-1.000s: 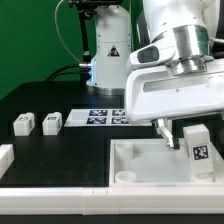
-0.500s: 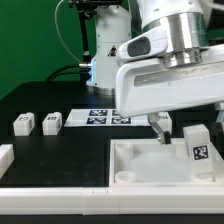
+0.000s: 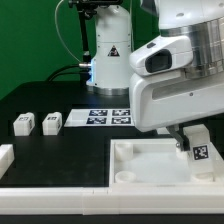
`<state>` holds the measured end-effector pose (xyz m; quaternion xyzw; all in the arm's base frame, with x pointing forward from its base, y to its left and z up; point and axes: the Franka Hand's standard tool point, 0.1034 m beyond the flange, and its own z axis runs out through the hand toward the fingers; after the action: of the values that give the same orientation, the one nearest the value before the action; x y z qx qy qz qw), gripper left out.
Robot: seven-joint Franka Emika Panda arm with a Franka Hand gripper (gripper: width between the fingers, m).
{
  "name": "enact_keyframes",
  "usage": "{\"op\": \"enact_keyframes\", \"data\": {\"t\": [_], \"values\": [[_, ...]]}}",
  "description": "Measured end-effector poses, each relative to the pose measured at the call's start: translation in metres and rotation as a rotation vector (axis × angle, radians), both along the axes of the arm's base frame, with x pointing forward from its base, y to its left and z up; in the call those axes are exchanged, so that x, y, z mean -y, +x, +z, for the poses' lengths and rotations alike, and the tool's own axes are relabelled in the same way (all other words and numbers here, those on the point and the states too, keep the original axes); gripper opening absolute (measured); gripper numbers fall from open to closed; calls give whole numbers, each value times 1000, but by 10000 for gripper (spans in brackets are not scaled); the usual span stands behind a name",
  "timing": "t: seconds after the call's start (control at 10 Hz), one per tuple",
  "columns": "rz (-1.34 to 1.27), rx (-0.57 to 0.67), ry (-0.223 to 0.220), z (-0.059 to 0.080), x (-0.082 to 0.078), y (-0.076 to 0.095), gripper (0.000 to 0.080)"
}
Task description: Assemble one leg
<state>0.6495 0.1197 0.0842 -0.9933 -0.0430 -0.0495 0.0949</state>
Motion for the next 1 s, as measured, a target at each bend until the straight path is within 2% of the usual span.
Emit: {"op": "enact_keyframes", "data": {"t": [0.3,0.4,0.5,0.7,0.8,1.0], "values": [[-1,-2,-1,-2,0,-2,621],[-1,-2,-1,-2,0,-2,438],[-1,-3,-1,-2,0,-2,438],[-1,-3,-1,-2,0,-2,80],[-31,-9,3,-2,-1,-2,25],[-120,-31,14,-7,-2,-4,5]]}}
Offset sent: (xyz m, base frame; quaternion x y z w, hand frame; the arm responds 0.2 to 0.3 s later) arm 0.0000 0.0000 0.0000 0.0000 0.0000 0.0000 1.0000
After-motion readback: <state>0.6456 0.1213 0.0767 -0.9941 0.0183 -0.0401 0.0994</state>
